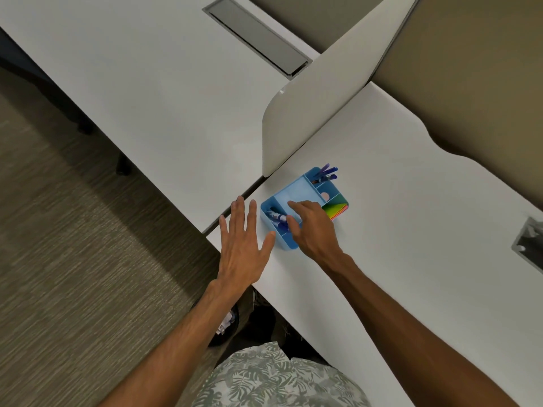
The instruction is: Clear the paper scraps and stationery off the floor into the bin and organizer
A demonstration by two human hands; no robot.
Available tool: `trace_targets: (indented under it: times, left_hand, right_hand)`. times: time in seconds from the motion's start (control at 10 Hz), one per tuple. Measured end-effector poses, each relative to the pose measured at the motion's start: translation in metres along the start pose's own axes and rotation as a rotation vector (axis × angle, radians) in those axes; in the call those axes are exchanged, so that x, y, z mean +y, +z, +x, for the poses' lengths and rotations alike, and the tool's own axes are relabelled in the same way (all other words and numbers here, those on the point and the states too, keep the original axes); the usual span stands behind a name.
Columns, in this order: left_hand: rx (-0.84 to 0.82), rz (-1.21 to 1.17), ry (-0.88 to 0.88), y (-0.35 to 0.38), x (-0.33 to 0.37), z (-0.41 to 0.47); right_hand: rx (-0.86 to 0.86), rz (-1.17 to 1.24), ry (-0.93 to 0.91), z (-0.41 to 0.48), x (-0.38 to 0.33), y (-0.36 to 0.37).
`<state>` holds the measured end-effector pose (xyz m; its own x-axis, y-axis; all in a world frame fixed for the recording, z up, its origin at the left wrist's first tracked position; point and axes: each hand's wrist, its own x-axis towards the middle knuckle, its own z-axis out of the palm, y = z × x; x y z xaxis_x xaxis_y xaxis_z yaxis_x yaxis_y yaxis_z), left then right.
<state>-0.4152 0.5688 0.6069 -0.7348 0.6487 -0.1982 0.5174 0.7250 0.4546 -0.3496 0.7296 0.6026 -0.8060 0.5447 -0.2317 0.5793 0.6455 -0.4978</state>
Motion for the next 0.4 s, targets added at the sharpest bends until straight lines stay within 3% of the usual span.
trace_targets:
  times: [0.2, 0.4]
  left_hand:
    - [0.026, 0.017, 0.054, -0.006, 0.019, -0.002]
    - [0.22, 0.065, 0.172, -0.026, 0.058, 0.002]
  right_hand:
    - [0.109, 0.029, -0.035, -0.021, 0.02, -0.037]
    - [0.337, -0.02, -0.194, -0.038, 0.029, -0.099]
